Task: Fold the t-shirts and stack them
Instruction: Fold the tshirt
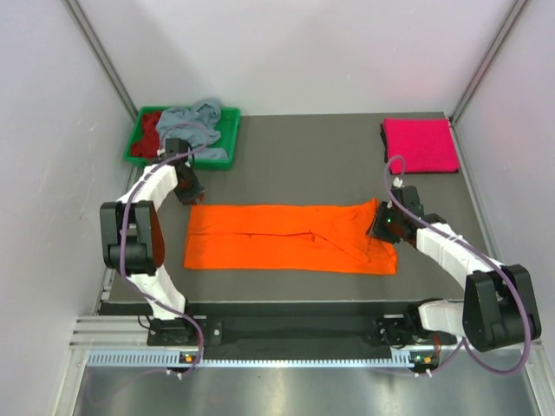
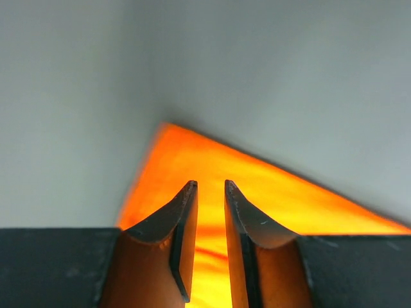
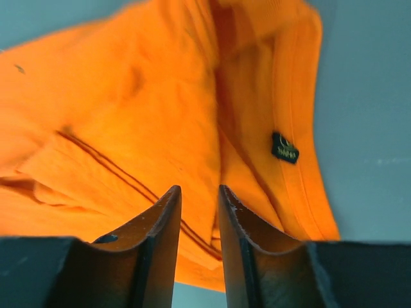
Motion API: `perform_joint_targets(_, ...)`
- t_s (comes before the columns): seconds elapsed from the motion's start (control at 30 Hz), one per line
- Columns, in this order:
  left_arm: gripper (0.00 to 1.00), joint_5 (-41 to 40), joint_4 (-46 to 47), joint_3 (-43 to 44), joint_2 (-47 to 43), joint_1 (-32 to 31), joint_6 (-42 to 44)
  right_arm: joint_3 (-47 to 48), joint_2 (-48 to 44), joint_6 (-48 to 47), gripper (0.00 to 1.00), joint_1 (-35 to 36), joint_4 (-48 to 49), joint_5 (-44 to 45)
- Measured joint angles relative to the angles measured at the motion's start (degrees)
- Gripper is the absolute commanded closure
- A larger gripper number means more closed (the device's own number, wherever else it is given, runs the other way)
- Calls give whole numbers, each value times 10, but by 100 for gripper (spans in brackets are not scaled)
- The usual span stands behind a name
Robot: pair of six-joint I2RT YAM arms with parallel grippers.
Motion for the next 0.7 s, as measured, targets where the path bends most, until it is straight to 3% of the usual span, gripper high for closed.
perform_joint_targets(0.17,72,128,43,-1,-62,-44,1,42,17,-24,66,-7,0,1)
perform_joint_targets(0.33,72,201,64,6,-38,-115,6,75,55,-49,63,-16,3,-6)
perform_joint_targets(0.5,73,189,54,14,22,-117,7,106,91,-69,62,-40,4,-19)
perform_joint_targets(0.7,73,138,39,32,69,-107,6,122,132,-84,68,-73,18,-54)
